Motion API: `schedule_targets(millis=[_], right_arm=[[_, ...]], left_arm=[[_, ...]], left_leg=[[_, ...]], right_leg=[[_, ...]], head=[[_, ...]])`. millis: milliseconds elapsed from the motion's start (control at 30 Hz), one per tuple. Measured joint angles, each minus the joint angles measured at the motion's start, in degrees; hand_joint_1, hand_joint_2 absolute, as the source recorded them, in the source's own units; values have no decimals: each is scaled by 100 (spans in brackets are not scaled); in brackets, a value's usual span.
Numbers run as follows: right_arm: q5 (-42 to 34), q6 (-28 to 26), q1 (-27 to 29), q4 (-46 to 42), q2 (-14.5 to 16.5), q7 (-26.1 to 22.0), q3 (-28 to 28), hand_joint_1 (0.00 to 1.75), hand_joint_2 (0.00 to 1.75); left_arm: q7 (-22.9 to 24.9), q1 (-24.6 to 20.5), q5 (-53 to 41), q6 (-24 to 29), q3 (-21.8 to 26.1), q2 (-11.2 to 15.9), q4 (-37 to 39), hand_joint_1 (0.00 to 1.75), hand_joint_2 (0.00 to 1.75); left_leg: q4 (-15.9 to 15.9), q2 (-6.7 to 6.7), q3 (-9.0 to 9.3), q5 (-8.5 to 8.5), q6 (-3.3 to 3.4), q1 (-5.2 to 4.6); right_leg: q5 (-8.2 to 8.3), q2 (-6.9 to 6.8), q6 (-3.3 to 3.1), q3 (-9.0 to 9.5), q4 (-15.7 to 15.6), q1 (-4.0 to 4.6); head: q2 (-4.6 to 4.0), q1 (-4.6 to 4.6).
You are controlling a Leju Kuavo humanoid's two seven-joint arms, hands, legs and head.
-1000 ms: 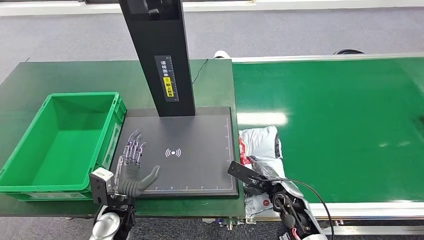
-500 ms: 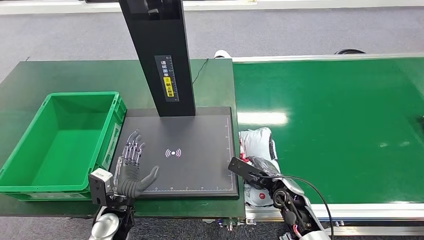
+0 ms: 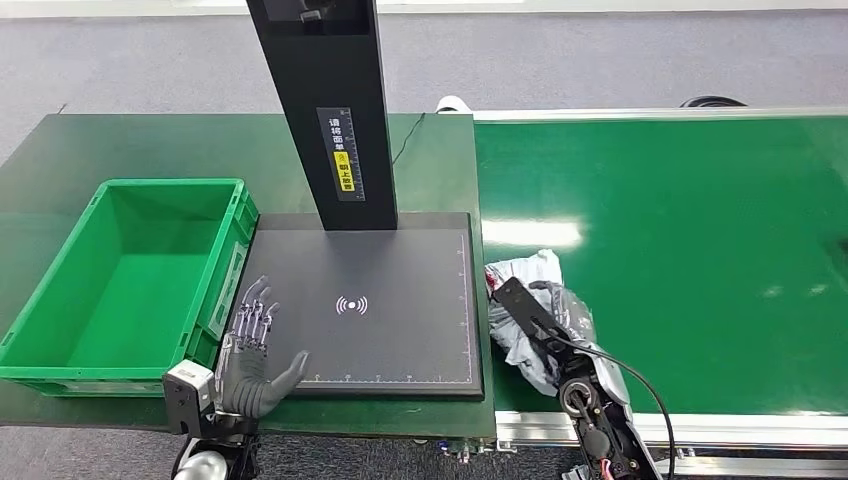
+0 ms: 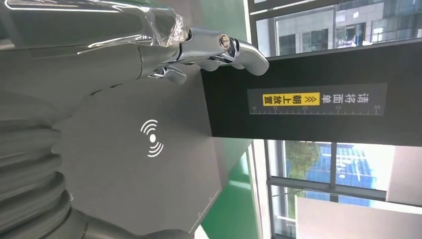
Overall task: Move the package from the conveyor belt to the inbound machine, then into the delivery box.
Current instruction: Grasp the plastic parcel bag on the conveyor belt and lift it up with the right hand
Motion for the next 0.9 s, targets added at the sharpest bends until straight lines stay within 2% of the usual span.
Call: schedule_targets(millis=[200, 467, 633, 800, 900], right_arm=[[-200, -132, 126, -496, 38, -215, -290, 175, 175], [-1063, -852, 360, -1277, 138, -1494, -440, 175, 175], [-1098, -1004, 382, -1594, 187, -1918, -360, 175, 175], [-1241, -1440, 409, -1854, 193, -2504, -227, 175, 175], [-1271, -1550, 402, -1985, 193, -2651, -148, 175, 175]], left_arm=[[-14, 83, 1, 8, 15, -3, -116, 0, 175], [-131, 106, 55, 21, 58, -6, -162, 0, 175], [-197, 80, 79, -1, 57, -12, -162, 0, 175], [-213, 56, 91, -33, 55, -12, -161, 0, 175], [-221, 27, 103, -56, 54, -12, -160, 0, 175]], left_leg=[[0, -5, -10, -1, 0, -1], [-1, -2, -10, -1, 0, 0], [-1, -2, -9, -1, 0, -1], [-1, -2, -10, -1, 0, -1], [-1, -2, -10, -1, 0, -1]], right_leg=[[-3, -2, 2, -9, 0, -1], [-3, -1, 2, -10, 0, -1], [-3, -1, 2, -10, 0, -1], [-3, -1, 2, -10, 0, -1], [-3, -1, 2, -10, 0, -1]], head=[[0, 0], [0, -1], [0, -1], [0, -1], [0, -1]])
